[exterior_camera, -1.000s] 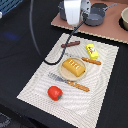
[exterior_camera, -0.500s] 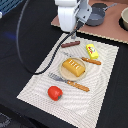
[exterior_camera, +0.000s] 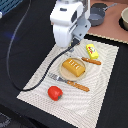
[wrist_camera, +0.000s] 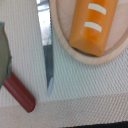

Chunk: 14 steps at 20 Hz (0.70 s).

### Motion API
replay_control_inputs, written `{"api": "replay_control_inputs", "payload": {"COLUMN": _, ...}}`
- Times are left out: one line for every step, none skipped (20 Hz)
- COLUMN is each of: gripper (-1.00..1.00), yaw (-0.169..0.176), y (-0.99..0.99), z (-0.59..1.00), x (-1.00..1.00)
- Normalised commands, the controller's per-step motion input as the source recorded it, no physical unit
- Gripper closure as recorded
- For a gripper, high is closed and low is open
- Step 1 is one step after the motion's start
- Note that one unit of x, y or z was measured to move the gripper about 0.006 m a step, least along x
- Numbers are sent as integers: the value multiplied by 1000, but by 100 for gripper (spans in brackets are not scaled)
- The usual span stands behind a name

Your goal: Interact with the objects in diverse but meaningful ways.

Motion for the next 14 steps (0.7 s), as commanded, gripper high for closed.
{"api": "replay_control_inputs", "payload": {"gripper": -100, "yaw": 0, "y": -83, "z": -303, "x": 191}}
{"api": "replay_control_inputs", "payload": {"gripper": -100, "yaw": 0, "y": -31, "z": -294, "x": 220}}
{"api": "replay_control_inputs", "payload": {"gripper": -100, "yaw": 0, "y": -26, "z": -306, "x": 229}}
{"api": "replay_control_inputs", "payload": {"gripper": -100, "yaw": 0, "y": -57, "z": -309, "x": 220}}
{"api": "replay_control_inputs", "payload": {"gripper": -100, "yaw": -5, "y": -66, "z": -317, "x": 266}}
{"api": "replay_control_inputs", "payload": {"gripper": -100, "yaw": -6, "y": -40, "z": -323, "x": 286}}
{"api": "replay_control_inputs", "payload": {"gripper": -100, "yaw": -6, "y": -26, "z": -326, "x": 294}}
{"api": "replay_control_inputs", "payload": {"gripper": -100, "yaw": 0, "y": 0, "z": -291, "x": 289}}
{"api": "replay_control_inputs", "payload": {"gripper": -100, "yaw": 0, "y": 0, "z": -249, "x": 329}}
{"api": "replay_control_inputs", "payload": {"gripper": -100, "yaw": 0, "y": 34, "z": -189, "x": 406}}
{"api": "replay_control_inputs", "payload": {"gripper": -100, "yaw": -4, "y": 34, "z": -186, "x": 397}}
{"api": "replay_control_inputs", "payload": {"gripper": -100, "yaw": -9, "y": 0, "z": -183, "x": 389}}
{"api": "replay_control_inputs", "payload": {"gripper": -100, "yaw": -17, "y": 0, "z": -186, "x": 489}}
{"api": "replay_control_inputs", "payload": {"gripper": -100, "yaw": -34, "y": 0, "z": -157, "x": 563}}
